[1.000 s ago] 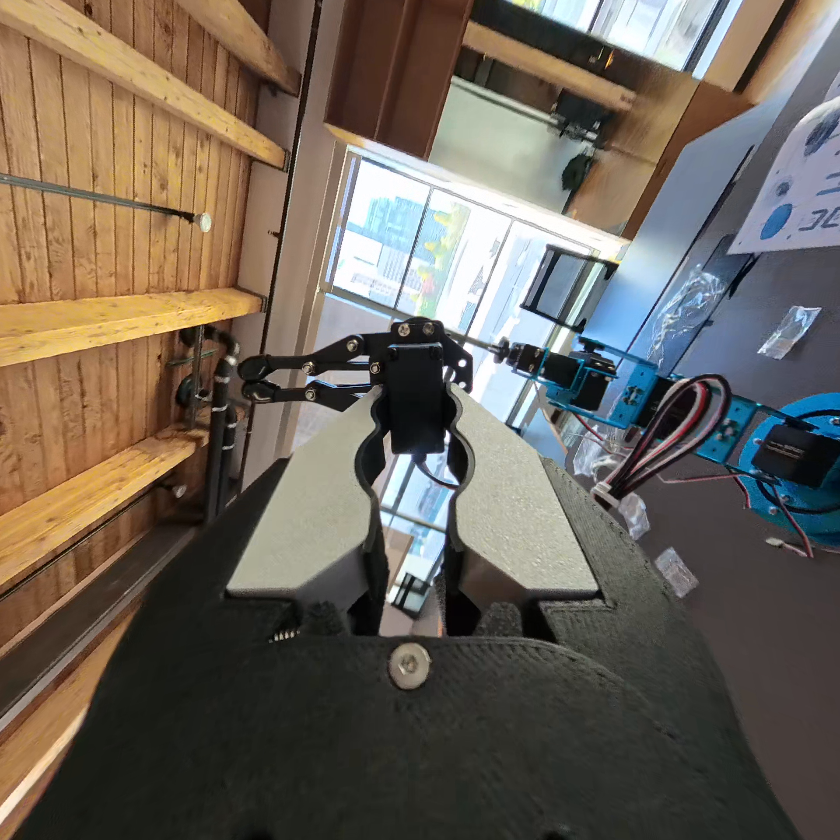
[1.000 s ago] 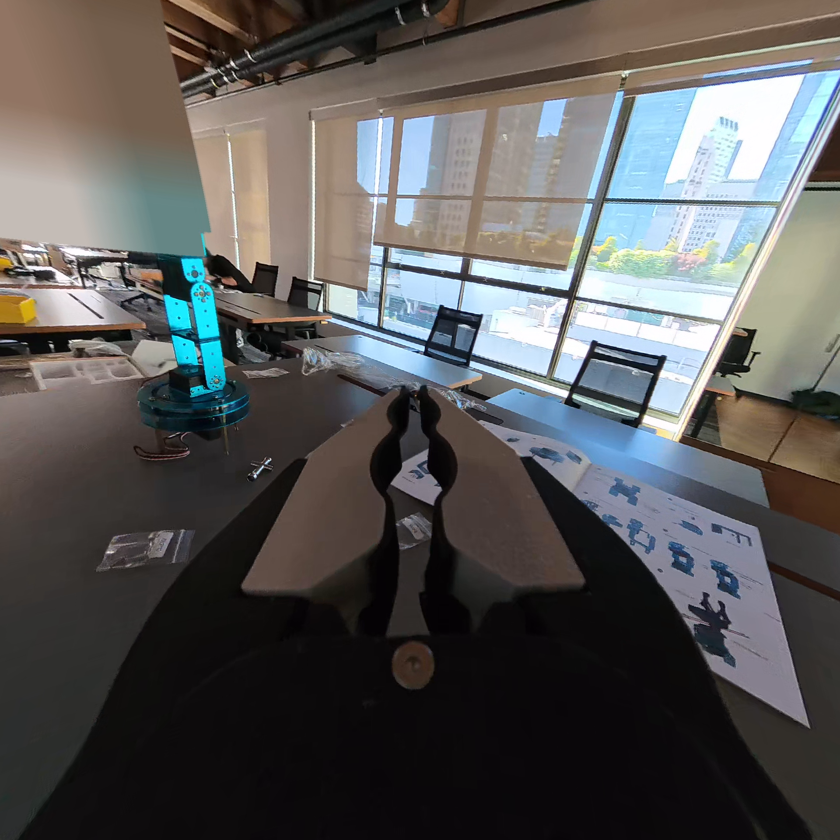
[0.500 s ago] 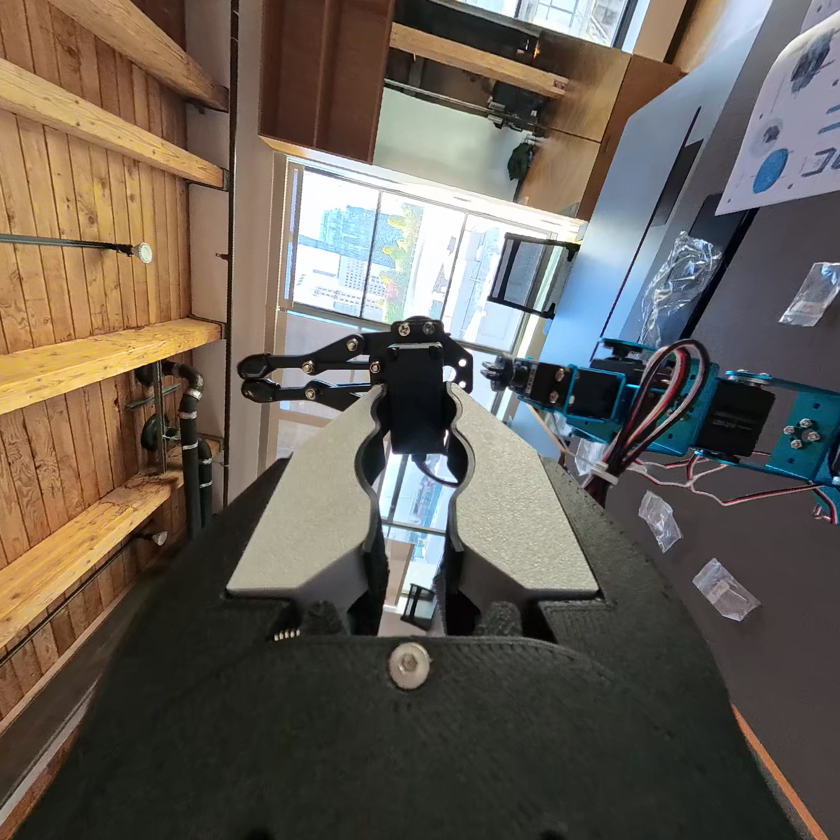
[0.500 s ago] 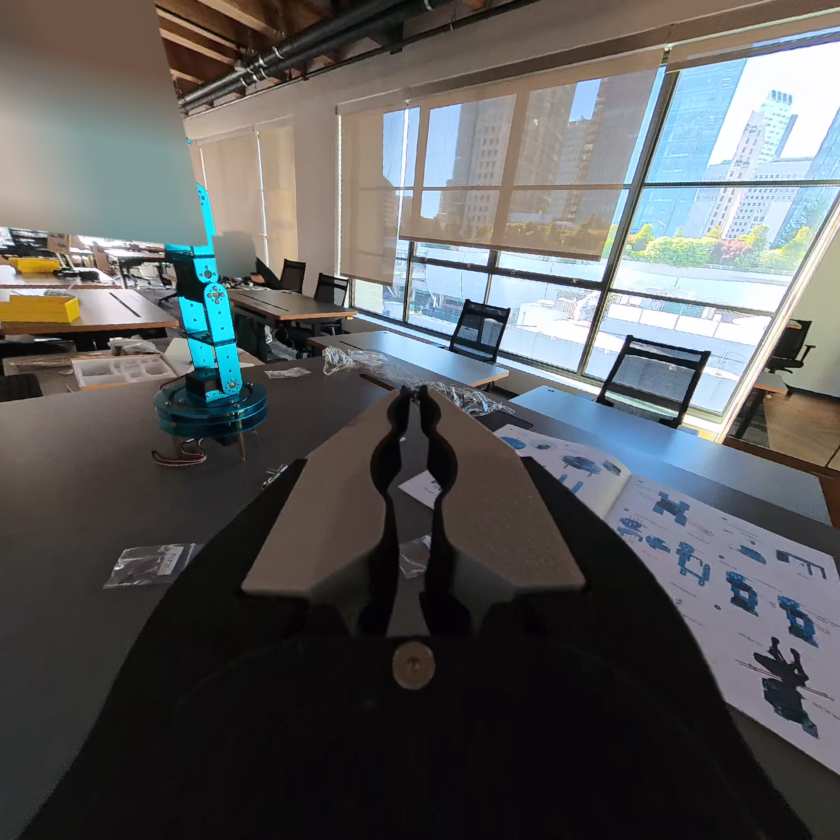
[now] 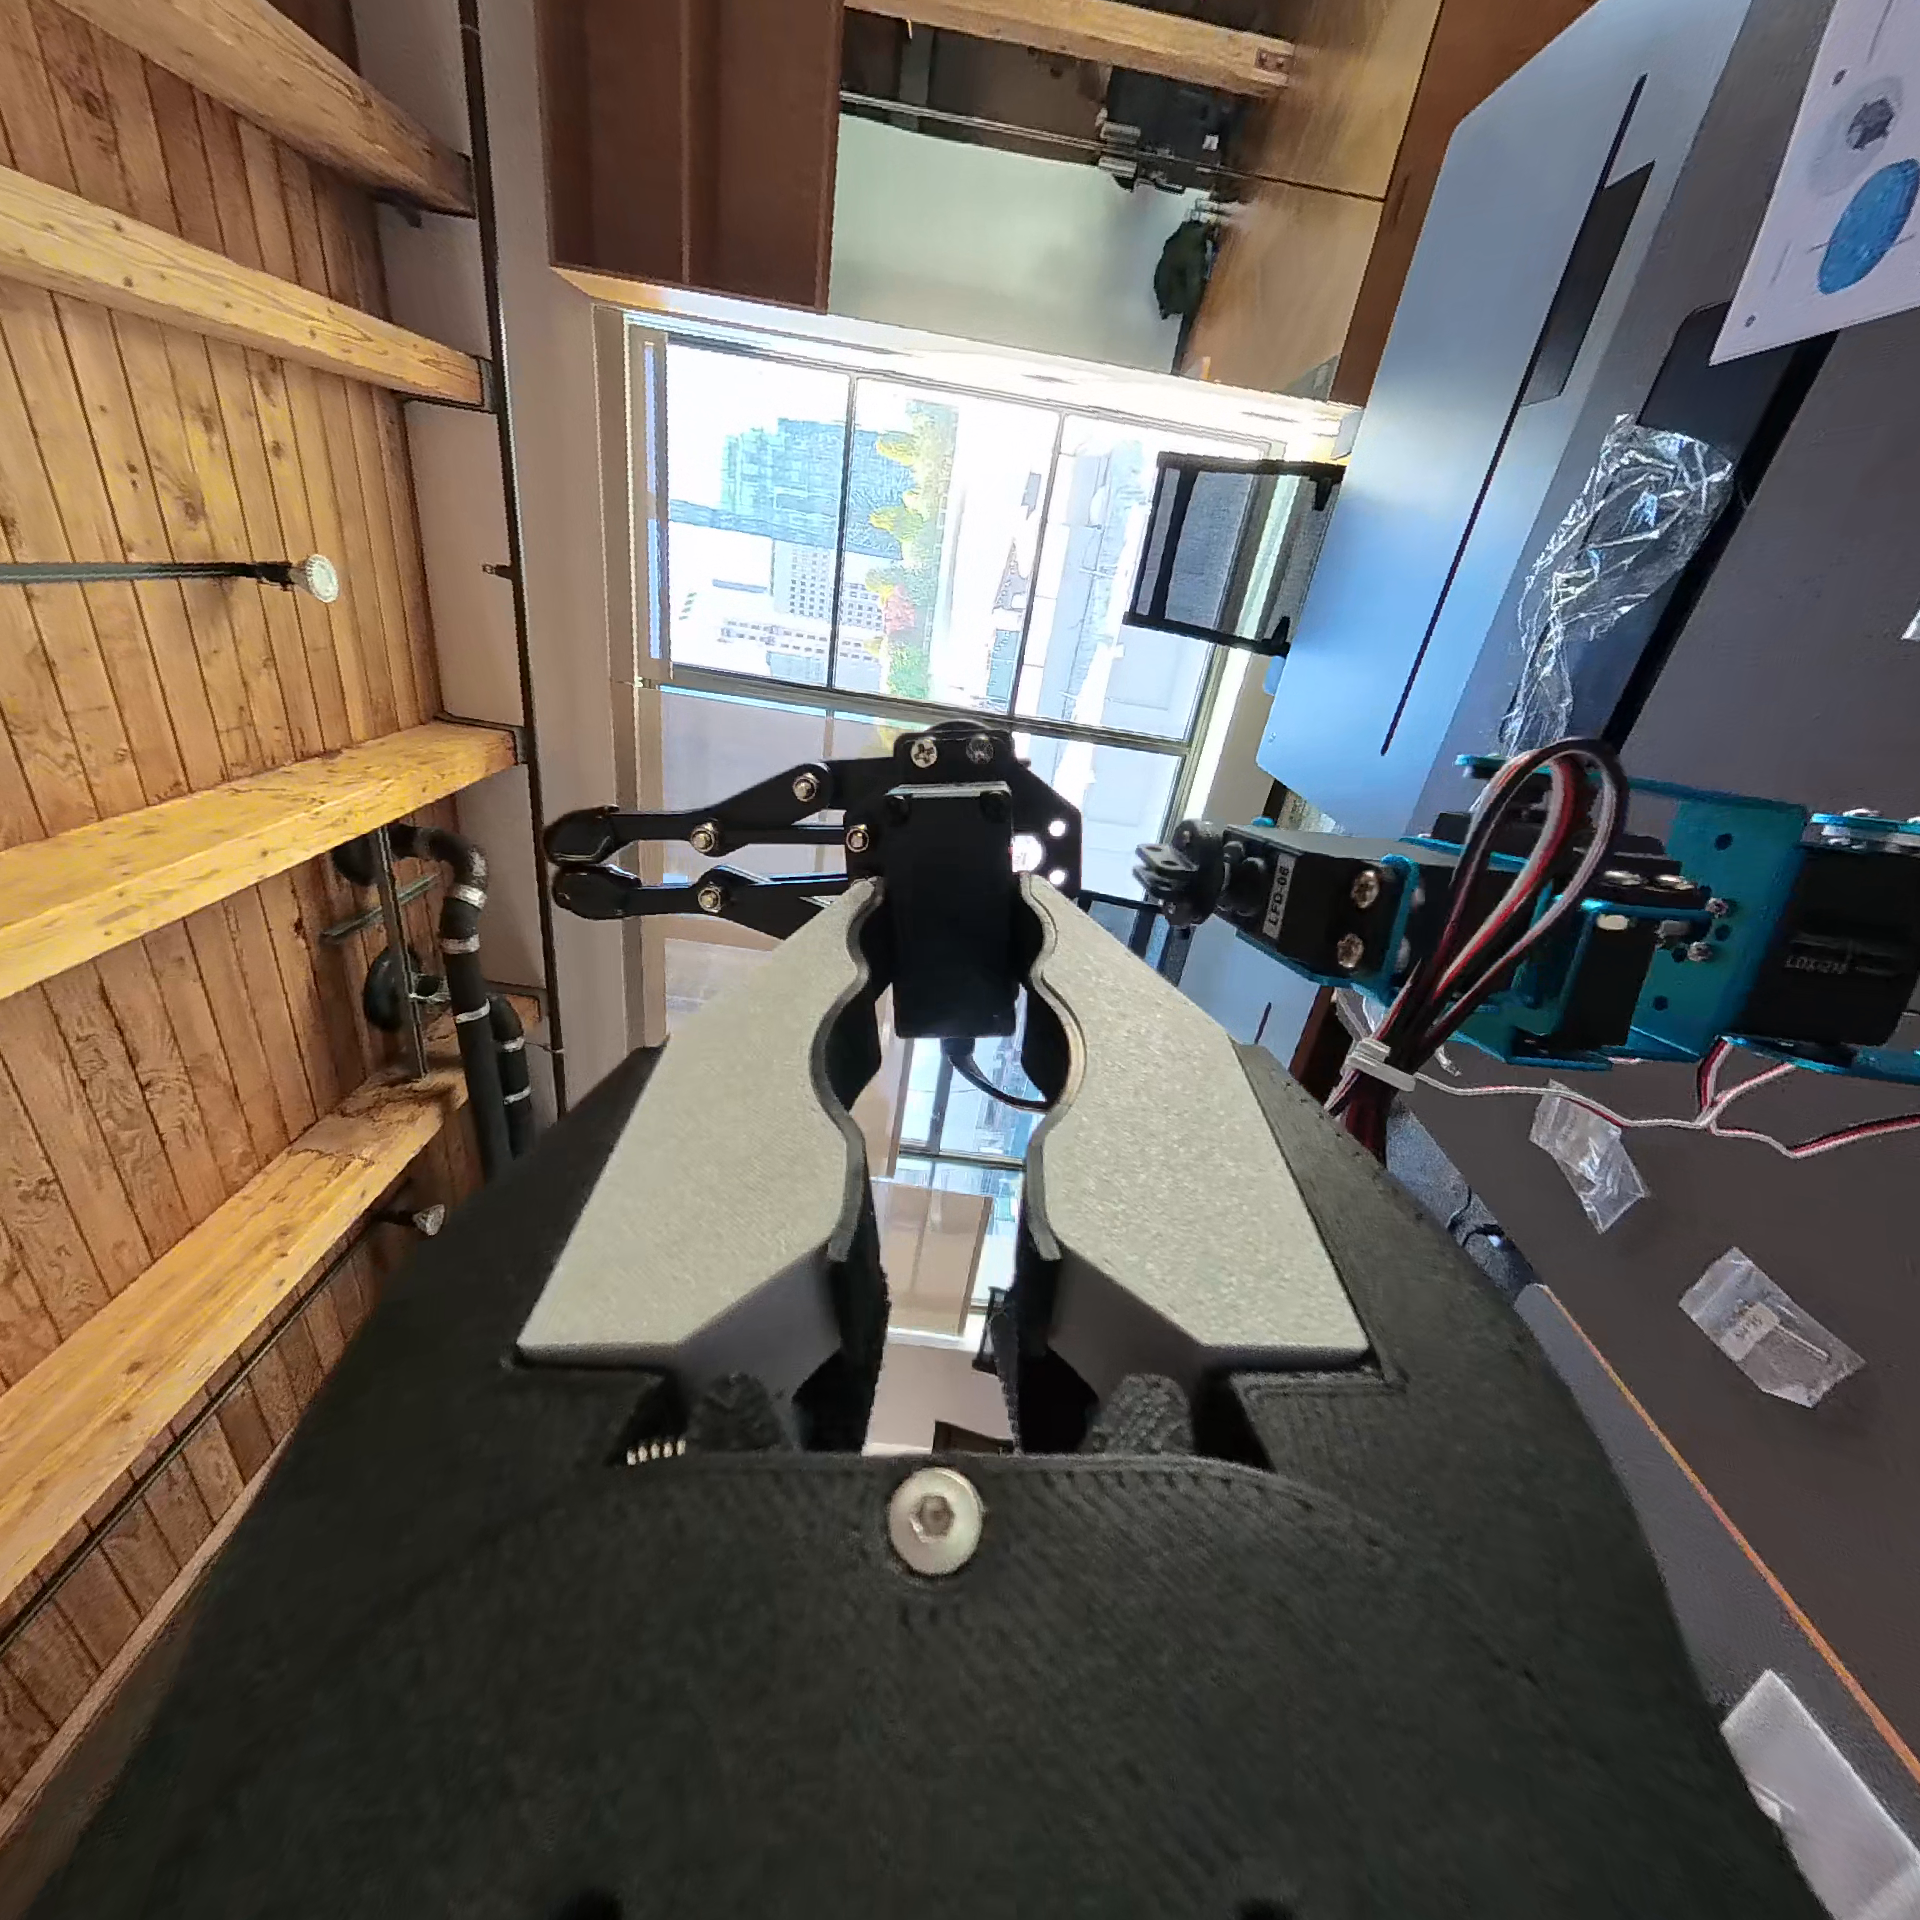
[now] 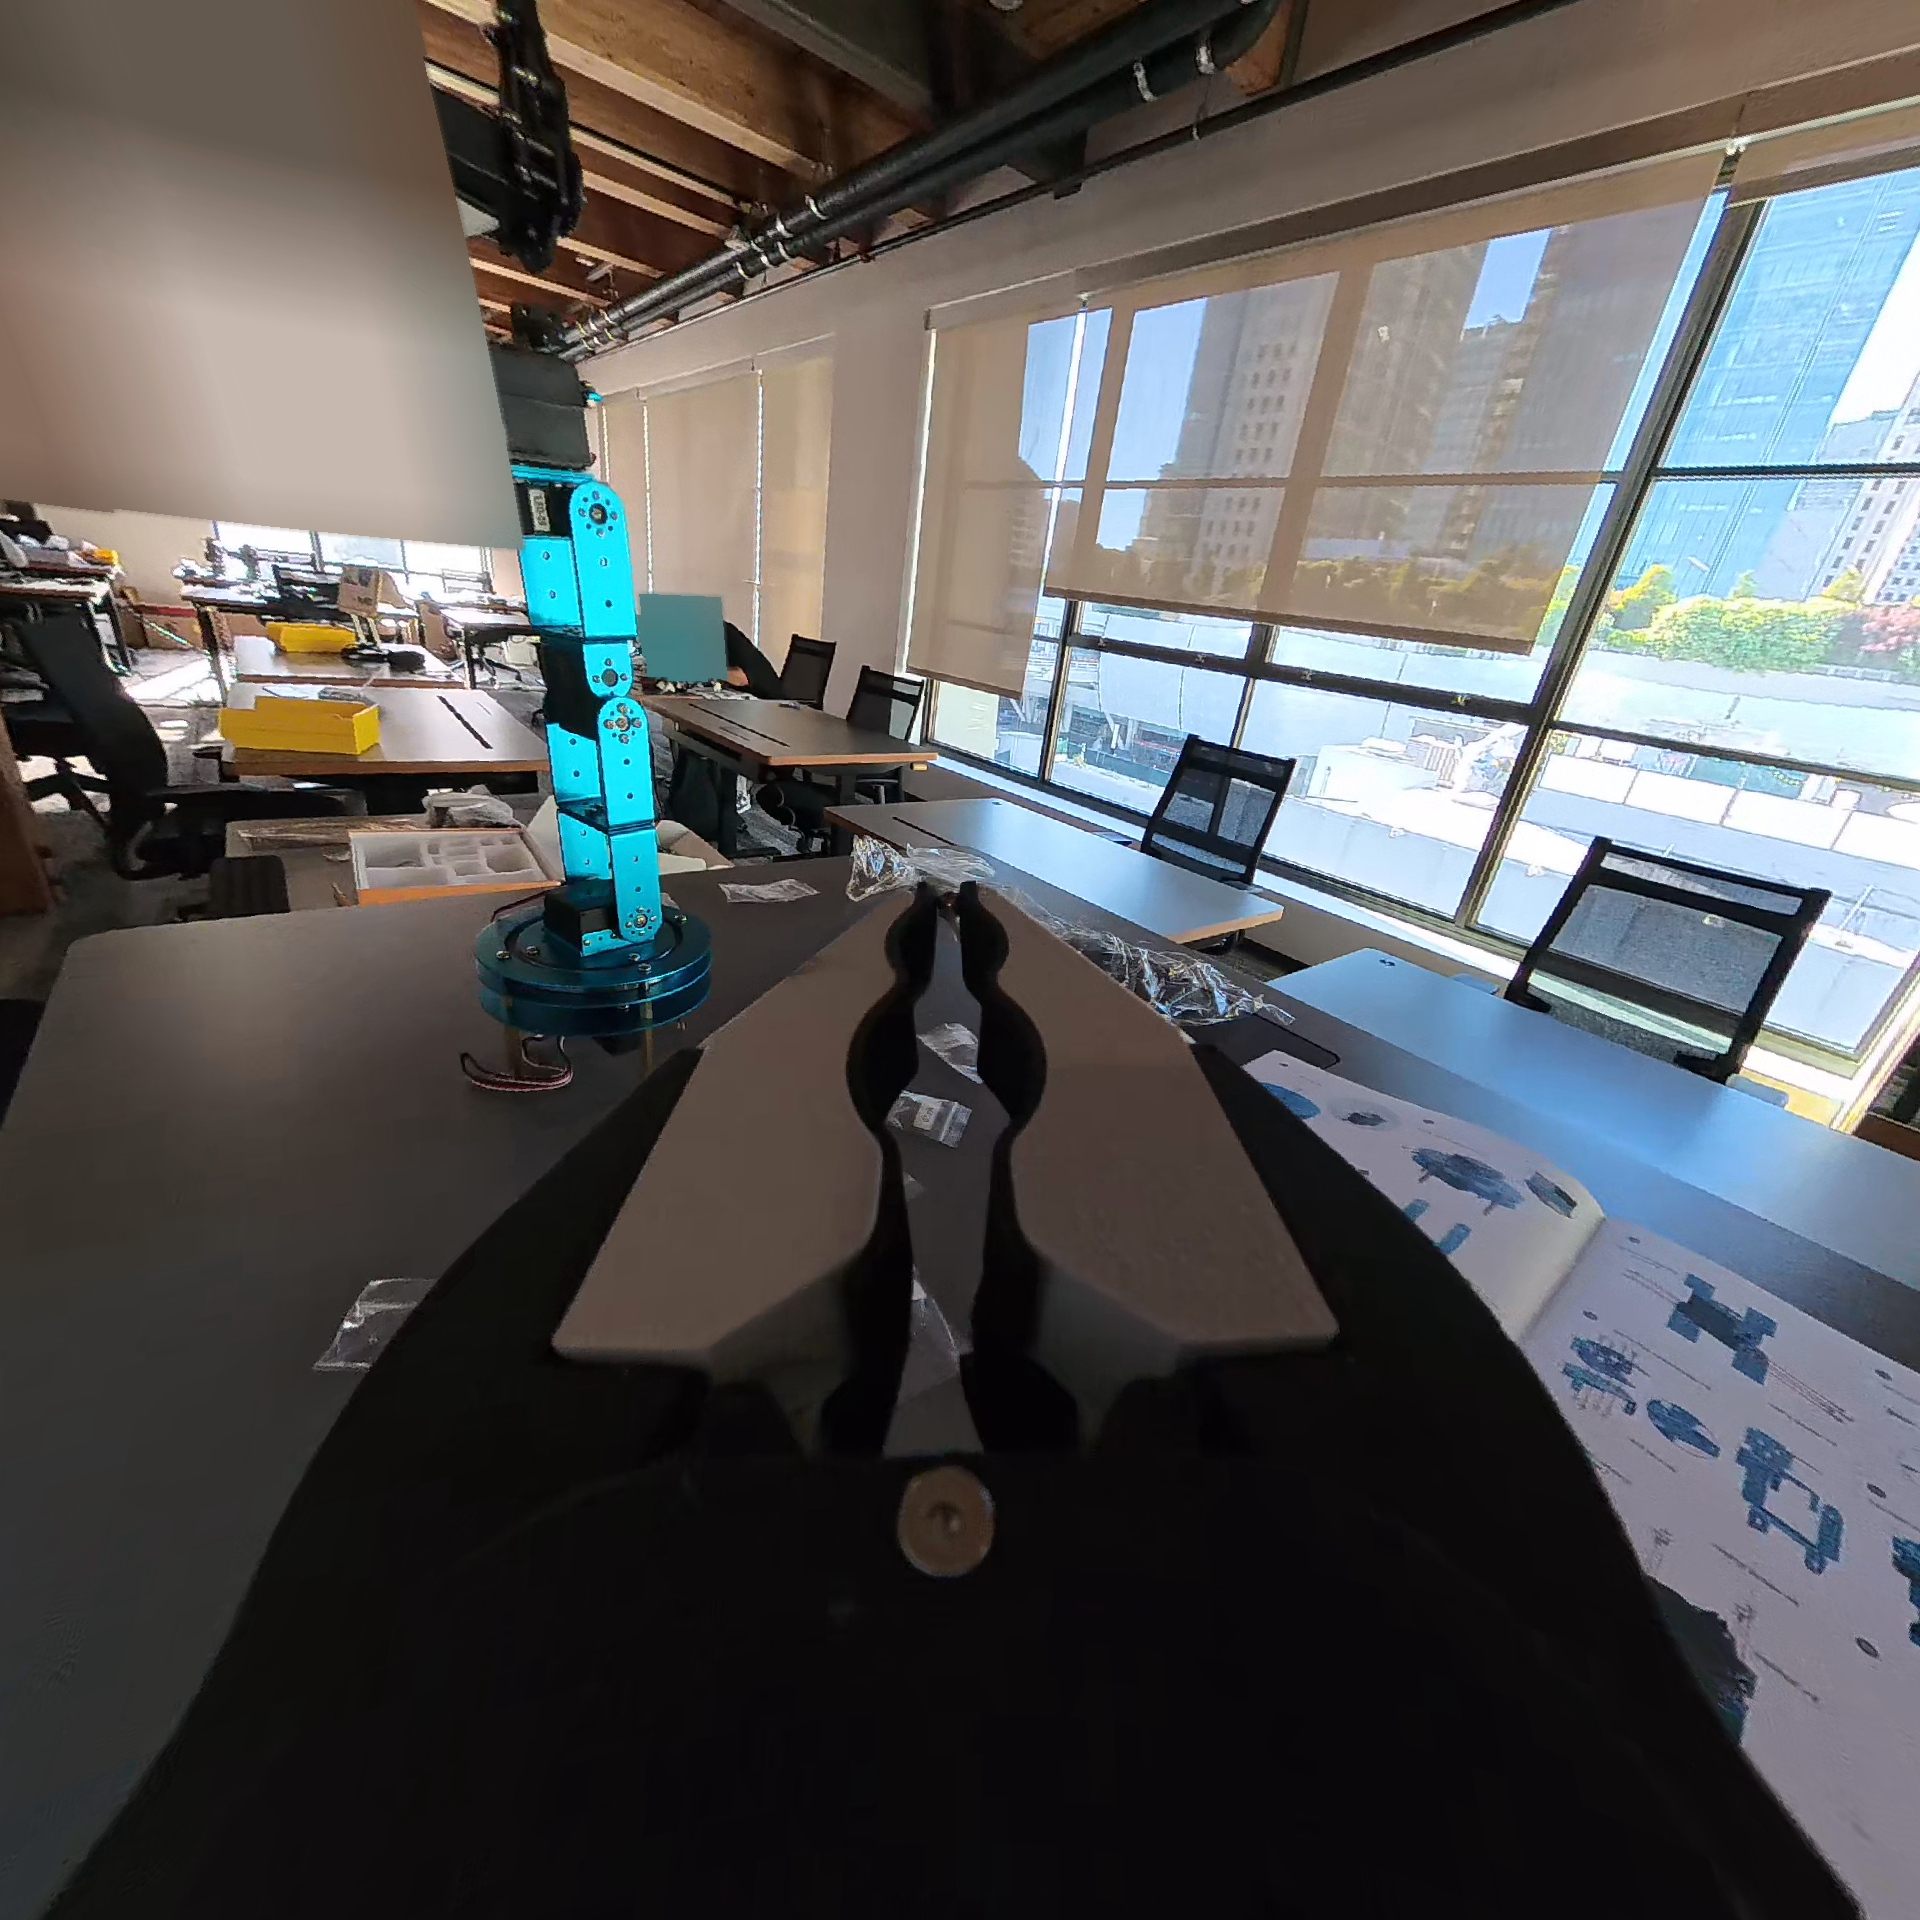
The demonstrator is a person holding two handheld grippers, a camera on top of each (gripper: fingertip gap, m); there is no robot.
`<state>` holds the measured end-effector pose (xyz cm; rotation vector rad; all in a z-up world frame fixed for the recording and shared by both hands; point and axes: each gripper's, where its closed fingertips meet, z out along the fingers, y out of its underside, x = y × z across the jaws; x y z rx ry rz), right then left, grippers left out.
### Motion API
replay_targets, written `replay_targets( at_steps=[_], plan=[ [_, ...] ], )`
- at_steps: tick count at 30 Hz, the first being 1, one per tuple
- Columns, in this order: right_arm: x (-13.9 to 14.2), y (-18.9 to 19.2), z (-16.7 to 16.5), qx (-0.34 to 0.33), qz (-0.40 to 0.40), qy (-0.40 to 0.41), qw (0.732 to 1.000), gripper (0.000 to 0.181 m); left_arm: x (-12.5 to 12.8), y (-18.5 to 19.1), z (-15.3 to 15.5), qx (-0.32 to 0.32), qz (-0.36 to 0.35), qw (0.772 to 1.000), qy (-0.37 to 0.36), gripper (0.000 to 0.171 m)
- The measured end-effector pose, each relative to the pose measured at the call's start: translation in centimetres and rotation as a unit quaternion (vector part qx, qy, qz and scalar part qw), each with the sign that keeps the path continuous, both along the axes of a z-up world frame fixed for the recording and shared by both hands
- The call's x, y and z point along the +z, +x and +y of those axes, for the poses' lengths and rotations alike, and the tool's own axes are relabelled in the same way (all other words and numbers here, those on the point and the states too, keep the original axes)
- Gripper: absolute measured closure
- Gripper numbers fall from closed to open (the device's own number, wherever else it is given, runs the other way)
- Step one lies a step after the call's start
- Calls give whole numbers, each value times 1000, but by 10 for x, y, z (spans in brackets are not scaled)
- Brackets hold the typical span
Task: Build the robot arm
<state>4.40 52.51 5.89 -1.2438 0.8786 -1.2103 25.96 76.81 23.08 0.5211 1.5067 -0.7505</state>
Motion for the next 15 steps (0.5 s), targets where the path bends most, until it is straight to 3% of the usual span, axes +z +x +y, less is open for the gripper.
replay_targets(
  at_steps=[15],
  plan=[
    [-11,-4,-3,-14,4,9,1000,178,-8,-2,2,29,18,999,9,150]
  ],
)
